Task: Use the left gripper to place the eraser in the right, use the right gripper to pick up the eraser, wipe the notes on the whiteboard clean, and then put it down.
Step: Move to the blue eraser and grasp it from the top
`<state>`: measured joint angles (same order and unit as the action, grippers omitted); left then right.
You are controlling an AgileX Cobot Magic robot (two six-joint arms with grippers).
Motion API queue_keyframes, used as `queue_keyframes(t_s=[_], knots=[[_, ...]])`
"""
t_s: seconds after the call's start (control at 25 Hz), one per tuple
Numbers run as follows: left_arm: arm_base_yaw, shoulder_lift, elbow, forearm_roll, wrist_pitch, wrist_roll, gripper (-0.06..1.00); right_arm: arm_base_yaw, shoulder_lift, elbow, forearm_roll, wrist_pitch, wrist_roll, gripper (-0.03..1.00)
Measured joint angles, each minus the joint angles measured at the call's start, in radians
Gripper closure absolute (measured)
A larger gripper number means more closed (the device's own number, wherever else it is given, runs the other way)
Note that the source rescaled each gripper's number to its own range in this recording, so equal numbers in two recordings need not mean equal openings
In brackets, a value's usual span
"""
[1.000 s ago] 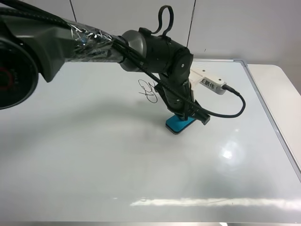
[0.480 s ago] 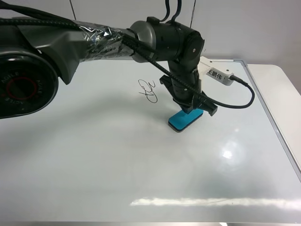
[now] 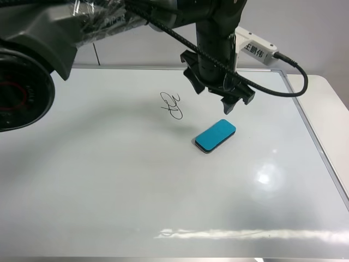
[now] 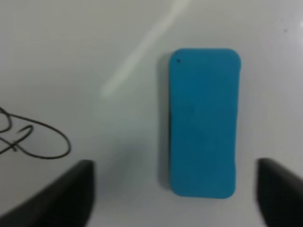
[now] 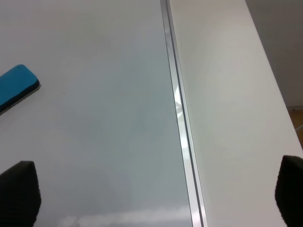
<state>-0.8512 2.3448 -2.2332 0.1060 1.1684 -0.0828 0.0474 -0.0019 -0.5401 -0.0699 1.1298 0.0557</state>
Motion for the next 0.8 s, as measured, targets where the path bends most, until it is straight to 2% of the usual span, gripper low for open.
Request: queue_keyframes(t_s=[0.04, 0.12, 0.4, 0.64, 0.8], knots=[[0.000, -0.010, -0.002, 0.014, 0.003, 0.000, 0.02, 0.000, 0.000, 0.000, 0.000, 0.000, 0.000, -0.03], [0.000, -0.035, -0.002, 0.035, 0.011, 0.000, -0.03, 0.000, 0.000, 0.000, 0.000, 0.000, 0.000, -0.03], [0.028, -0.116, -0.003, 0.086, 0.040, 0.000, -0.05, 0.000, 0.000, 0.000, 0.000, 0.000, 0.000, -0.03], [0.108, -0.248, -0.002, 0.092, 0.042, 0.000, -0.05, 0.000, 0.000, 0.000, 0.000, 0.000, 0.000, -0.03], [0.194, -0.375, 0.006, 0.092, 0.043, 0.005, -0.05, 0.000, 0.000, 0.000, 0.000, 0.000, 0.000, -0.03]])
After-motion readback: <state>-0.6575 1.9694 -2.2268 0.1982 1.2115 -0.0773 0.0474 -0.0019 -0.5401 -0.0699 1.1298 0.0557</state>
